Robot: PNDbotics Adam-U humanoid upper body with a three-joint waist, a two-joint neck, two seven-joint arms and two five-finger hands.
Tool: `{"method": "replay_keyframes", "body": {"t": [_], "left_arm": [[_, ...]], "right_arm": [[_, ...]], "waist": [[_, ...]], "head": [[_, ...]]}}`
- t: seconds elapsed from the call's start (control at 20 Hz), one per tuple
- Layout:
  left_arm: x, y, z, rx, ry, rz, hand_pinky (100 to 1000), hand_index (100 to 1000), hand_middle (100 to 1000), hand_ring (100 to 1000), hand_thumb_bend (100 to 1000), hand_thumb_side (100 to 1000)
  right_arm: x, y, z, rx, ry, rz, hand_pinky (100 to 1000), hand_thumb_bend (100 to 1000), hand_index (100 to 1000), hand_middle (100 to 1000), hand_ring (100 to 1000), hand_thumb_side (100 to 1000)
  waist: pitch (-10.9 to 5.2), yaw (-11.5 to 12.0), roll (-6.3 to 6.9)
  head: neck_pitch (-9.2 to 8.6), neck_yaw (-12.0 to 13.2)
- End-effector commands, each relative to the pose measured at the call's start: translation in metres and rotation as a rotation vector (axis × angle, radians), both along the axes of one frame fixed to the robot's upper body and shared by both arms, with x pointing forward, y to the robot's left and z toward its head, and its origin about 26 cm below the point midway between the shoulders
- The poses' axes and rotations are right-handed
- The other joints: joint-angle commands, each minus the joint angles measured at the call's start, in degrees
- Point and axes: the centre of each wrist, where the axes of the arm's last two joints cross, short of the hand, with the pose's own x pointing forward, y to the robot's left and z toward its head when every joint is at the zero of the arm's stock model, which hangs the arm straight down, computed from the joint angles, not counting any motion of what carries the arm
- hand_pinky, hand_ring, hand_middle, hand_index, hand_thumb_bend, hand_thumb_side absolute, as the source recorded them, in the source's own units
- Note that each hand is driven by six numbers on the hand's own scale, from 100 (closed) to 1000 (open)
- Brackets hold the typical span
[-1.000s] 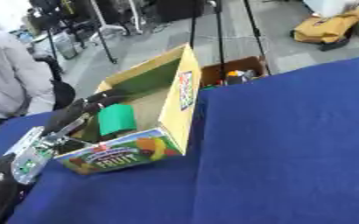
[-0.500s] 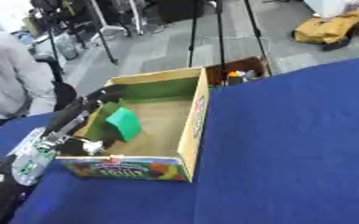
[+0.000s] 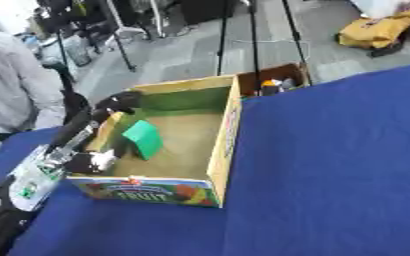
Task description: Pick up objects on the table and place them in the box.
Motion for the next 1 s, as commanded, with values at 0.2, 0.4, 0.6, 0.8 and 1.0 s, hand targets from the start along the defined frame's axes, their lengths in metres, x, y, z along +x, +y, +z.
{"method": "replay_keyframes", "body": {"t": [0.2, 0.4, 0.6, 0.8, 1.0], "left_arm": [[-0.038, -0.040, 0.035, -0.198, -0.041, -0.312, 656, 1000, 860, 803, 100, 962], [-0.061, -0.074, 0.037, -0.310, -0.004, -0.521, 635, 1000, 844, 794, 100, 963], [-0.085, -0.106, 0.023, -0.387, 0.046, -0.692, 626, 1000, 820, 788, 104, 939], [-0.089, -0.112, -0.002, -0.450, 0.091, -0.755, 609, 1000, 811, 781, 106, 945], [-0.084, -0.106, -0.032, -0.485, 0.139, -0.795, 601, 1000, 803, 773, 115, 953]], "right_arm": [[-0.008, -0.007, 0.000, 0.017, 0.007, -0.029, 922, 100, 868, 421, 987, 602], [-0.010, -0.005, -0.005, 0.050, 0.031, -0.026, 914, 100, 861, 434, 974, 588], [-0.011, -0.003, -0.011, 0.089, 0.059, -0.024, 905, 100, 855, 449, 961, 571], [-0.010, -0.001, -0.016, 0.125, 0.080, -0.019, 898, 100, 849, 460, 951, 559], [-0.010, 0.001, -0.020, 0.167, 0.093, -0.016, 889, 100, 842, 473, 940, 543]], "waist": [[-4.93, 3.1, -1.34], [-7.68, 5.2, -2.75], [-10.54, 7.6, -4.50], [-12.97, 9.3, -5.85], [-15.21, 11.3, -7.46]], "head": [[5.29, -6.8], [8.40, -9.5], [10.83, -11.3], [12.48, -12.4], [14.43, -14.1]]}}
